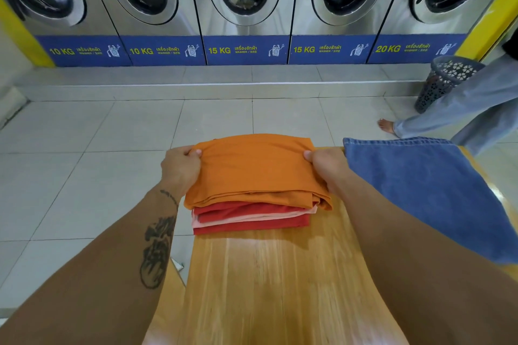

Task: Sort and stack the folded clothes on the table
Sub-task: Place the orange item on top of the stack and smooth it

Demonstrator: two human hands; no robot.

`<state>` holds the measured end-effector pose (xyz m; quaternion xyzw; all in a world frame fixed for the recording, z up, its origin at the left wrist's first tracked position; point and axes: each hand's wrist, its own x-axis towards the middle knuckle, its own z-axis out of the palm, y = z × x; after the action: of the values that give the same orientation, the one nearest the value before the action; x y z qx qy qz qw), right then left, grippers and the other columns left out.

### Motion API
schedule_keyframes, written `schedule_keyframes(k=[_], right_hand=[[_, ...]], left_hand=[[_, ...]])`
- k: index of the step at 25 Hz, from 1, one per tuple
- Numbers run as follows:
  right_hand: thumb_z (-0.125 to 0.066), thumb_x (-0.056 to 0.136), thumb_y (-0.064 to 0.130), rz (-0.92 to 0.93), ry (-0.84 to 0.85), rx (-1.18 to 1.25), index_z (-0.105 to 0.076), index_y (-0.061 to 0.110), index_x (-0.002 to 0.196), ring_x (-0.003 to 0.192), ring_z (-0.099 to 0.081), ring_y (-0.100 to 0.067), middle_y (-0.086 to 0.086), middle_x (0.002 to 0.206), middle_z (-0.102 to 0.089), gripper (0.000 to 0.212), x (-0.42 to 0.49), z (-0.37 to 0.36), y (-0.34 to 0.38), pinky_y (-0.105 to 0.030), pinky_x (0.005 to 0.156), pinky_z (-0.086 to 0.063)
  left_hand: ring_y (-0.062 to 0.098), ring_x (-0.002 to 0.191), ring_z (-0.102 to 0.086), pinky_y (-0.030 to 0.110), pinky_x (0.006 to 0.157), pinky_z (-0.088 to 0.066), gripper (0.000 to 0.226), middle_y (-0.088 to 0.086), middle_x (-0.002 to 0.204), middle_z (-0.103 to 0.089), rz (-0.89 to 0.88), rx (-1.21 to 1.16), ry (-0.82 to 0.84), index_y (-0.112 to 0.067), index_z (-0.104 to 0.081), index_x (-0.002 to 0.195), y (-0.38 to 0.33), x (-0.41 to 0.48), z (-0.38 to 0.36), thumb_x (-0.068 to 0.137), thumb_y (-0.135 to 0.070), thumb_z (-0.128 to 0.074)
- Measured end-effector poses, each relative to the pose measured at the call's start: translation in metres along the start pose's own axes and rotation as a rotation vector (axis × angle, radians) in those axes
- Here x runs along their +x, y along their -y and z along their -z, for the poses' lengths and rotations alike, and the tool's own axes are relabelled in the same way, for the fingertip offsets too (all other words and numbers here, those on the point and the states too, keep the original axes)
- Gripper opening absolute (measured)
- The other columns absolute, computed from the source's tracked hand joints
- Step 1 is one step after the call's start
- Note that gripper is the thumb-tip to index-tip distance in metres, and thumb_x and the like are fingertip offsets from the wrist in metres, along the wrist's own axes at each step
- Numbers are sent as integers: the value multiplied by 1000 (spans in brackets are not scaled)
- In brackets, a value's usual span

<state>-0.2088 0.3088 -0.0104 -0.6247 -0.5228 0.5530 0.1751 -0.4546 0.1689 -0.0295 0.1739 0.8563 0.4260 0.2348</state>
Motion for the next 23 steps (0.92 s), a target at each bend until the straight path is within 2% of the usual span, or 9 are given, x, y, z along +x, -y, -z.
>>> schedule_keyframes(k=[1, 3, 6, 8, 11, 13, 16, 19, 23], right_hand=[[-58, 95, 31, 46, -24, -52, -55, 0, 126, 106, -57, -30, -12, 128, -59, 44, -3, 0, 0, -40, 89, -46], [-52, 96, 36, 201, -128, -252, -55, 7, 132, 115, -56, -32, -14, 133, -58, 47, -9, 1, -3, -42, 94, -45], [-43, 96, 40, 578, -266, -589, -38, 16, 147, 133, -41, -35, -15, 147, -41, 57, -24, -6, 2, -49, 107, -38], [-37, 97, 46, 703, -194, -754, -26, 23, 153, 143, -26, -35, -13, 158, -27, 61, -32, -21, 8, -53, 114, -29], [-25, 95, 60, 551, 16, -895, -8, 37, 156, 152, -2, -33, -3, 167, 0, 67, -30, -34, -5, -61, 118, -12], [-21, 94, 65, 483, 31, -888, -1, 41, 155, 152, -1, -33, 2, 167, 8, 69, -31, -34, -26, -63, 118, -11], [-20, 94, 65, 528, -47, -823, 0, 42, 155, 152, -6, -33, 3, 167, 7, 69, -38, -37, -51, -59, 119, -14], [-22, 94, 66, 575, -51, -773, -2, 43, 155, 151, -11, -30, 4, 167, 2, 68, -35, -35, -56, -56, 119, -17], [-21, 95, 63, 590, -30, -905, -10, 39, 155, 153, -4, -29, 2, 167, -2, 66, -34, -22, -42, -59, 119, -12]], left_hand=[[31, 123, -54, 44, 105, -43, 39, 10, 135, -59, -27, 41, -3, -14, -59, 133, -2, -2, 2, 100, -31, -50], [31, 124, -51, 42, 104, -40, 40, 12, 138, -55, -128, 118, -82, -12, -56, 135, -6, -9, 8, 102, -30, -41], [26, 124, -46, 40, 106, -38, 40, 10, 136, -48, -578, 279, -213, -11, -53, 135, -16, -28, 7, 99, -24, -41], [25, 132, -39, 43, 113, -31, 45, 8, 143, -43, -774, 390, -100, -14, -49, 139, -24, -39, -8, 98, -28, -41], [25, 150, -10, 48, 122, -7, 57, 6, 163, -17, -667, 617, 88, -23, -26, 153, -8, -45, -28, 100, -45, -28], [20, 152, 1, 47, 122, 1, 62, 3, 165, -7, -631, 626, 114, -28, -13, 156, 14, -46, -32, 99, -53, -19], [18, 152, 4, 48, 122, 1, 66, 0, 166, -3, -703, 600, 91, -30, -5, 156, 32, -50, -34, 95, -57, -12], [19, 152, 4, 50, 122, 0, 67, 1, 166, -2, -683, 634, 82, -30, -2, 156, 31, -54, -39, 95, -57, -11], [23, 152, 1, 50, 122, 2, 64, 5, 166, -6, -638, 672, 128, -24, -8, 156, 13, -62, -30, 99, -51, -18]])
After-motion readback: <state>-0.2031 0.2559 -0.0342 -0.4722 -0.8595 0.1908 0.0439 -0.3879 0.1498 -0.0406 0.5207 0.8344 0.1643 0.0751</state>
